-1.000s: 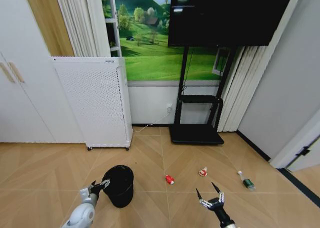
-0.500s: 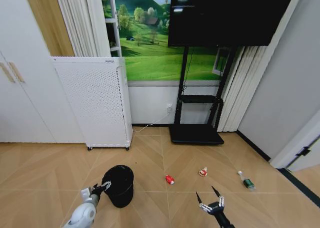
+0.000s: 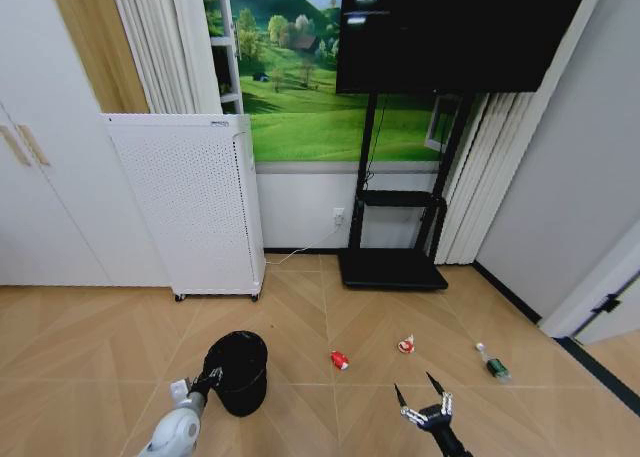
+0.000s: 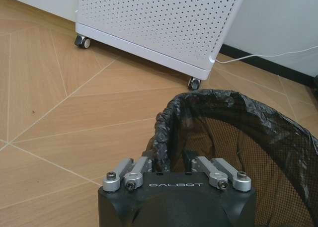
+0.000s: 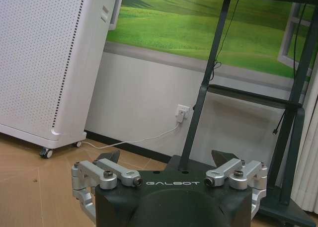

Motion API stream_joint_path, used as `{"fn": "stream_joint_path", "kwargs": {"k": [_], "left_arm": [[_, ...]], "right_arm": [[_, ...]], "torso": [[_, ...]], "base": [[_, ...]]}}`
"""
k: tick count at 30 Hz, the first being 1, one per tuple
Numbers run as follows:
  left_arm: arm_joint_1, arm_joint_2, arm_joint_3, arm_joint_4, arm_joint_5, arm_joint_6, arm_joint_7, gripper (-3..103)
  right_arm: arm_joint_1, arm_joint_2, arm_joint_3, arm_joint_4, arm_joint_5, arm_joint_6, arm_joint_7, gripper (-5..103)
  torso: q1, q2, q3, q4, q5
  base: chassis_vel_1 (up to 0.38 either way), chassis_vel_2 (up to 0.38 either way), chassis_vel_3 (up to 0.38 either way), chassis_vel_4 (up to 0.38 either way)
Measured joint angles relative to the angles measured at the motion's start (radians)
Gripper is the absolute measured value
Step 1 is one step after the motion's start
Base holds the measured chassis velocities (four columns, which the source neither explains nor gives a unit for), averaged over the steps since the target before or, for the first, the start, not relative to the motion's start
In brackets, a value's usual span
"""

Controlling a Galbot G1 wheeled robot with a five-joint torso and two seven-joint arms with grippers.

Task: Pick up the trash bin and place the garbage on the floor into it.

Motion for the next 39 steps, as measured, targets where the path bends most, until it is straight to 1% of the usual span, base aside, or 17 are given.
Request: {"fn": "stream_joint_path", "kwargs": {"k": [1, 2, 4, 6, 8, 10, 15, 21, 25, 26, 28, 30, 31, 32, 33, 35, 39], "left_arm": [[-0.002, 0.0, 0.001, 0.0, -0.007, -0.005, 0.0, 25], [-0.002, 0.0, 0.001, 0.0, -0.011, -0.008, 0.0, 19], [-0.001, 0.0, 0.0, 0.0, -0.012, -0.011, 0.0, 19], [0.011, -0.001, -0.008, -0.004, -0.012, -0.021, 0.007, 9], [0.02, -0.002, -0.013, -0.012, -0.013, -0.025, 0.01, 7], [0.026, -0.002, -0.018, -0.019, -0.013, -0.029, 0.011, 7], [0.059, 0.018, -0.043, -0.07, -0.017, -0.049, 0.01, 7], [0.08, 0.056, -0.065, -0.134, -0.029, -0.058, -0.003, 7], [0.123, 0.132, -0.101, -0.231, -0.06, -0.06, -0.029, 7], [0.123, 0.132, -0.101, -0.231, -0.06, -0.06, -0.029, 7], [0.162, 0.193, -0.13, -0.291, -0.07, -0.066, -0.04, 7], [0.167, 0.2, -0.134, -0.298, -0.071, -0.067, -0.042, 7], [0.192, 0.226, -0.162, -0.329, -0.074, -0.07, -0.05, 7], [0.192, 0.226, -0.162, -0.329, -0.074, -0.07, -0.05, 7], [0.22, 0.248, -0.194, -0.355, -0.077, -0.072, -0.056, 7], [0.23, 0.254, -0.206, -0.363, -0.078, -0.073, -0.058, 7], [0.296, 0.265, -0.271, -0.405, -0.075, -0.075, -0.06, 7]], "right_arm": [[-0.004, 0.003, 0.001, -0.001, 0.002, 0.001, 0.0, 100], [-0.007, 0.006, 0.002, -0.001, 0.002, 0.003, 0.0, 100], [-0.009, 0.008, 0.002, -0.002, 0.002, 0.004, 0.0, 100], [-0.013, 0.01, 0.003, 0.001, 0.002, 0.005, -0.001, 100], [-0.013, 0.01, 0.004, 0.004, -0.001, 0.005, 0.0, 100], [-0.012, 0.01, 0.008, 0.007, -0.007, 0.005, 0.007, 100], [0.002, 0.003, 0.02, 0.038, -0.046, -0.021, 0.098, 100], [-0.003, -0.002, 0.039, 0.062, -0.057, -0.027, 0.121, 100], [-0.01, 0.01, 0.066, 0.075, -0.04, -0.016, 0.118, 100], [-0.01, 0.01, 0.066, 0.075, -0.04, -0.016, 0.118, 100], [0.002, 0.014, 0.084, 0.075, -0.023, -0.028, 0.144, 100], [0.004, 0.013, 0.086, 0.075, -0.02, -0.032, 0.149, 100], [0.013, 0.008, 0.094, 0.074, -0.004, -0.053, 0.171, 100], [0.013, 0.008, 0.094, 0.074, -0.004, -0.053, 0.171, 100], [0.026, 0.0, 0.101, 0.069, 0.012, -0.069, 0.185, 100], [0.031, -0.004, 0.104, 0.067, 0.018, -0.074, 0.188, 100], [0.042, -0.021, 0.107, 0.059, 0.029, -0.081, 0.19, 100]], "torso": [[0.0, 0.0, 0.0, 0.0, 0.0], [0.0, 0.0, 0.0, 0.0, 0.0001], [0.0, 0.0, 0.0, -0.0001, 0.0001], [0.0, 0.0, 0.0, -0.0001, 0.0001], [0.0, 0.0, 0.0, 0.0003, -0.0003], [0.0, 0.0, 0.0, 0.0, -0.0003], [0.0, 0.0, 0.0, 0.0002, -0.0001], [0.0, 0.0, 0.0, 0.0, -0.0002], [0.0, 0.0, 0.0, -0.0002, -0.0002], [0.0, 0.0, 0.0, -0.0002, -0.0002], [0.0, 0.0, 0.0, -0.0001, 0.0], [0.0, 0.0, 0.0, 0.0, -0.0001], [0.0, 0.0, 0.0, 0.0003, 0.0003], [0.0, 0.0, 0.0, 0.0003, 0.0003], [0.0, 0.0, 0.0, 0.0, 0.0], [0.0, 0.0, 0.0, 0.0, -0.0003], [0.0, 0.0, 0.0, 0.0002, -0.0002]], "base": [[0.0, 0.0, 0.0, 0.0], [0.0, 0.0, 0.0, 0.0], [0.0, 0.0, 0.0, 0.0], [0.0, 0.0, 0.0, 0.0], [0.0, 0.0, 0.0, 0.0], [0.0, 0.0, 0.0, 0.0], [0.0, 0.0, 0.0, 0.0], [0.0, 0.0, 0.0, 0.0], [0.0, 0.0, 0.0, 0.0], [0.0, 0.0, 0.0, 0.0], [0.0, 0.0, 0.0, 0.0], [0.0, 0.0, 0.0, 0.0], [0.0, 0.0, 0.0, 0.0], [0.0, 0.0, 0.0, 0.0], [0.0, 0.0, 0.0, 0.0], [0.0, 0.0, 0.0, 0.0], [0.0, 0.0, 0.0, 0.0]]}}
